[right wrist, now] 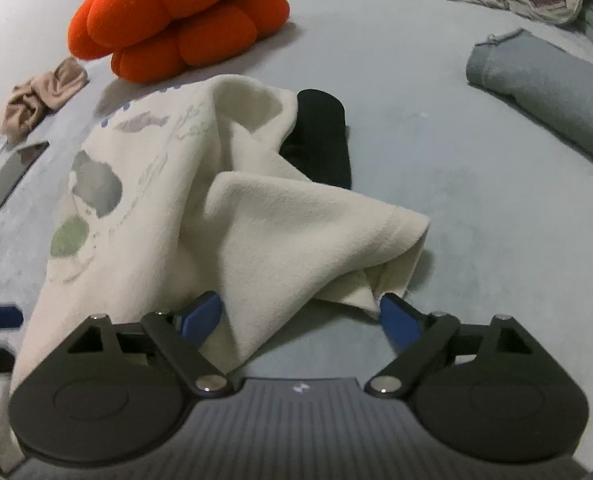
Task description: Fold clothes
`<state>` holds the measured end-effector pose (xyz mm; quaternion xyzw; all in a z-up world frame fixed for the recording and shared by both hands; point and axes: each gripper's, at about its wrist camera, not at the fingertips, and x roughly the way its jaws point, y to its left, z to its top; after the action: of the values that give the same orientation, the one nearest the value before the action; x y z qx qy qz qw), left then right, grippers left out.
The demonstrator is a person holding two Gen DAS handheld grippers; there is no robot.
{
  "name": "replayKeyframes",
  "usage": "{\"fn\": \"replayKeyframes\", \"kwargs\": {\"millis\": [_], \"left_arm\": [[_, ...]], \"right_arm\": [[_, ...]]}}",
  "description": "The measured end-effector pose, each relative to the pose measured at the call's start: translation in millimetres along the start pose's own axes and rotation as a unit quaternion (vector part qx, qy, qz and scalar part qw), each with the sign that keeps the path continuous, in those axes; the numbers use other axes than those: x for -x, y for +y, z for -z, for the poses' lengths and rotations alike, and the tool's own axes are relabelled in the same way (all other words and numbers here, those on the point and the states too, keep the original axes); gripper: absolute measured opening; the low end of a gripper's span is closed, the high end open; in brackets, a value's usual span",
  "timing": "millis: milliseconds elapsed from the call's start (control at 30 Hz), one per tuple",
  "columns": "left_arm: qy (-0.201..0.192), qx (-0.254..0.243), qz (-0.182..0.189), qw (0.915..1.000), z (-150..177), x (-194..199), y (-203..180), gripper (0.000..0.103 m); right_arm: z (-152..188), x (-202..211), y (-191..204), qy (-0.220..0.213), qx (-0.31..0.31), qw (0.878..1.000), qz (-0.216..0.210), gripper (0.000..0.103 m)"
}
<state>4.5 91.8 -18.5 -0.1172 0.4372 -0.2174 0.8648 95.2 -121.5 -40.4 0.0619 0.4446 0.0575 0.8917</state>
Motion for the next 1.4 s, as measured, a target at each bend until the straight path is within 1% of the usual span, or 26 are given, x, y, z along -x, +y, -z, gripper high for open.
{"fn": "replayKeyframes", "kwargs": {"millis": [133, 233, 267, 333, 367, 400, 433, 467, 567, 933, 1233, 1400], "left_arm": [[-0.003, 0.052, -0.026, 0.9983, -6.5, -10.2, 16.2, 0.059], [-0.004, 0.084, -0.038, 0.9957, -10.2, -17.2, 21.9, 0.059], [-0.005, 0.096, -0.04, 0.9945, -11.5, -19.4, 24.0, 0.059], [-0.008, 0.116, -0.043, 0.9923, -13.7, -23.3, 26.8, 0.059], [-0.01, 0.122, -0.045, 0.9915, -14.7, -24.9, 27.1, 0.059], [-0.011, 0.127, -0.047, 0.9907, -15.7, -26.4, 27.4, 0.059], [-0.012, 0.13, -0.049, 0.9902, -16.8, -28.5, 26.6, 0.059], [-0.011, 0.132, -0.05, 0.9899, -17.7, -30.1, 25.4, 0.059], [-0.01, 0.135, -0.052, 0.9894, -20.0, -33.7, 22.3, 0.059], [-0.017, 0.158, -0.055, 0.9857, -26.0, -36.3, 23.4, 0.059], [-0.038, 0.176, -0.065, 0.9815, -34.9, -35.4, 29.2, 0.059], [-0.06, 0.189, -0.071, 0.9775, -41.6, -34.4, 32.6, 0.059]], "right_arm": [[2.2, 1.2, 2.7, -0.006, 0.004, 1.0, 0.012, 0.087], [2.2, 2.3, 7.1, -0.008, 0.018, 0.999, 0.029, 0.074], [1.6, 2.3, 8.6, -0.008, 0.023, 0.999, 0.037, 0.065], [1.9, 3.5, 9.5, -0.007, 0.026, 0.999, 0.043, 0.051], [2.1, 4.2, 9.9, -0.006, 0.027, 0.999, 0.046, 0.041], [2.2, 5.5, 9.4, -0.004, 0.023, 0.999, 0.043, 0.027], [2.2, 7.0, 8.8, -0.003, 0.017, 0.999, 0.039, 0.017], [1.8, 8.6, 7.1, 0.001, 0.005, 1.0, 0.028, 0.002], [1.8, 14.5, 7.2, 0.002, -0.013, 1.0, 0.022, 0.003], [9.0, 42.9, 5.4, -0.011, -0.018, 1.0, 0.004, 0.002], [12.0, 60.3, 4.2, -0.003, -0.02, 1.0, -0.019, 0.002], [14.0, 68.0, 9.1, -0.008, -0.01, 0.999, -0.029, 0.002]]}}
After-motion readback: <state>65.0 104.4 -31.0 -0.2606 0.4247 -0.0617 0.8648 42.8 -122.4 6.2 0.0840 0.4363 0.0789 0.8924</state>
